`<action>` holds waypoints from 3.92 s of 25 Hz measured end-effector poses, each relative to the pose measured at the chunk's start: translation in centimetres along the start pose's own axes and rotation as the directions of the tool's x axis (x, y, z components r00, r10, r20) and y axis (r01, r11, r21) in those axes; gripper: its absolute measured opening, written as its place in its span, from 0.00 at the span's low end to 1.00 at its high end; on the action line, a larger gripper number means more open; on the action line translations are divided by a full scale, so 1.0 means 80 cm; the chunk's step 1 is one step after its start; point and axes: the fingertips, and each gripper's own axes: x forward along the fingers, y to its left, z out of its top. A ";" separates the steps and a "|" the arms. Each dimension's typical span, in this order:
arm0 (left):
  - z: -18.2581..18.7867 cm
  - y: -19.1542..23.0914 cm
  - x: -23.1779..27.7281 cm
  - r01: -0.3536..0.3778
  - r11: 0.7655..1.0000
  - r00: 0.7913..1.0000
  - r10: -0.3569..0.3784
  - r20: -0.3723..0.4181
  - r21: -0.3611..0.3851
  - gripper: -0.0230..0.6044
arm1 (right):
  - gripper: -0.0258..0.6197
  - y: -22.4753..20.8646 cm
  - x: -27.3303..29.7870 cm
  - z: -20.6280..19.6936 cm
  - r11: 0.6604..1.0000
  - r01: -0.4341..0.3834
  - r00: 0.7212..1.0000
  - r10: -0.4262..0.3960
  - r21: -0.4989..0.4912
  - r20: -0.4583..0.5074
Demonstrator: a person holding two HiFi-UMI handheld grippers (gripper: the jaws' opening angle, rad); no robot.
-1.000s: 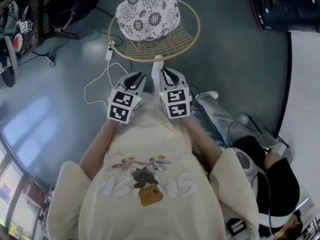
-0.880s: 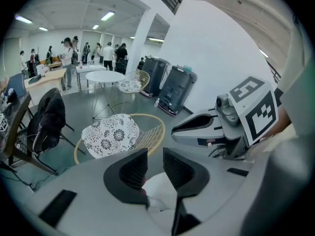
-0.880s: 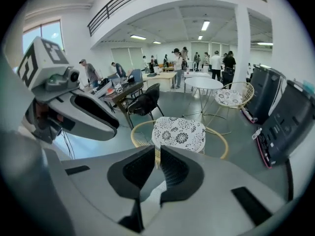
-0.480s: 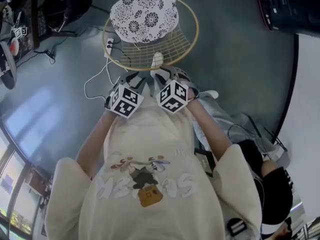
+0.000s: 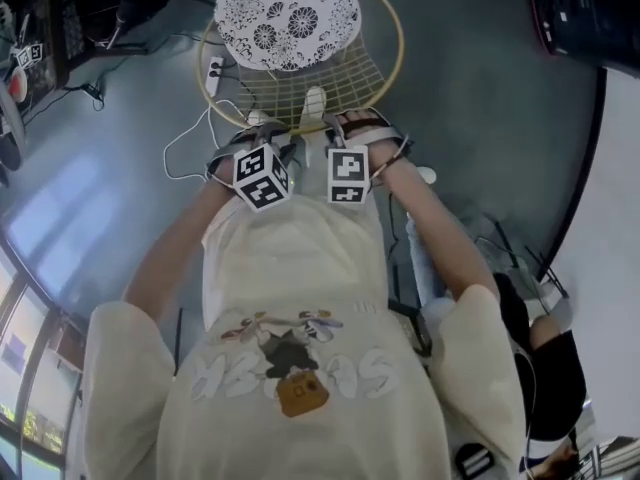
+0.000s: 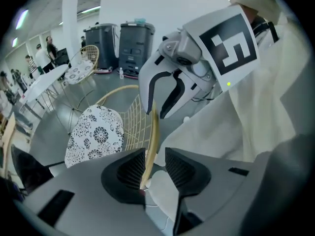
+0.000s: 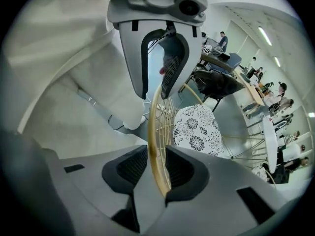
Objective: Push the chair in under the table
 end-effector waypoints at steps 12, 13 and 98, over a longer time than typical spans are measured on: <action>-0.024 0.009 0.058 -0.026 0.992 0.992 0.042 -0.122 0.127 0.18 | 0.12 0.016 0.022 -0.018 0.989 -0.074 0.996 0.068 -0.129 -0.051; -0.026 0.008 0.060 -0.025 0.989 0.991 0.044 -0.127 0.149 0.17 | 0.12 0.018 0.022 -0.018 0.987 -0.088 0.995 0.082 -0.131 -0.053; -0.058 0.135 0.017 -0.164 0.974 0.978 0.181 -0.103 0.156 0.19 | 0.12 -0.087 0.040 0.038 0.999 0.053 0.996 -0.053 0.002 0.067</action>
